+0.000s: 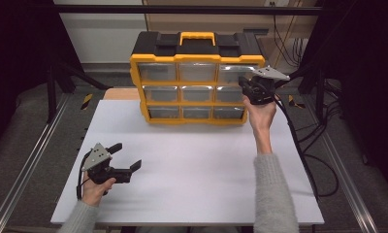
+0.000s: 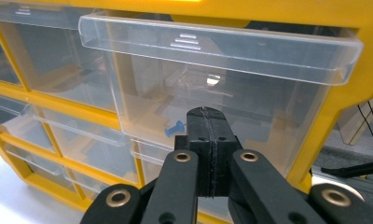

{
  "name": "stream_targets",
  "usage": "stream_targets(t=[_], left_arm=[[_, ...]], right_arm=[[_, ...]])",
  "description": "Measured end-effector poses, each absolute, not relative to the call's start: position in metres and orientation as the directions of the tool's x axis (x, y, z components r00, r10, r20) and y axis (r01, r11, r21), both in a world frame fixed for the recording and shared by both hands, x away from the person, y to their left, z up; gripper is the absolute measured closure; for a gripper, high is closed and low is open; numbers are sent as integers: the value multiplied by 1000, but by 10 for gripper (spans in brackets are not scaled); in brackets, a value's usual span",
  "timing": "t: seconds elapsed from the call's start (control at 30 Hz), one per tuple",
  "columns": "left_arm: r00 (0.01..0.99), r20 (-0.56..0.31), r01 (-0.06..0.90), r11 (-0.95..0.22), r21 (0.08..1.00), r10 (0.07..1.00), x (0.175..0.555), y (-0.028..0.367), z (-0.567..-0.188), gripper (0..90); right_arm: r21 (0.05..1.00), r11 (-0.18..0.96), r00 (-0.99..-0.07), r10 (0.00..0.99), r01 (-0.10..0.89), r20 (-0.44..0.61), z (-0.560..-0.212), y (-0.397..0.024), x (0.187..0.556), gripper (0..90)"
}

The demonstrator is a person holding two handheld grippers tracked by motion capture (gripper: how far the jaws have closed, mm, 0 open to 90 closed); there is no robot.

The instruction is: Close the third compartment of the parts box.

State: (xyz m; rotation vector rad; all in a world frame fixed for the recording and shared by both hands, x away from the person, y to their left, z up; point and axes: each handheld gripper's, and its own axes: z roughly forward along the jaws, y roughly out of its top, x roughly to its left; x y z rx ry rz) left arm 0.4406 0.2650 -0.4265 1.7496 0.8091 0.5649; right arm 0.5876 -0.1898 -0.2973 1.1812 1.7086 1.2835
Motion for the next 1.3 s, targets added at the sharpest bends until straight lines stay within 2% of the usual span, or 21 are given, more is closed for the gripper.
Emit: stream_targets(t=[0.87,1.1,1.3], left_arm=[[656,-18,245,-191,951,755,441,266,-426,27],[654,-16,247,-193,950,756,441,265,-427,27],[654,-15,246,-194,950,756,441,265,-427,27]], right_arm=[[964,91,-350,937,251,3,-300,-189,590,897],[975,73,-418,908,212,22,-303,-189,563,743],[980,40,-473,879,193,58,-310,-190,539,486]])
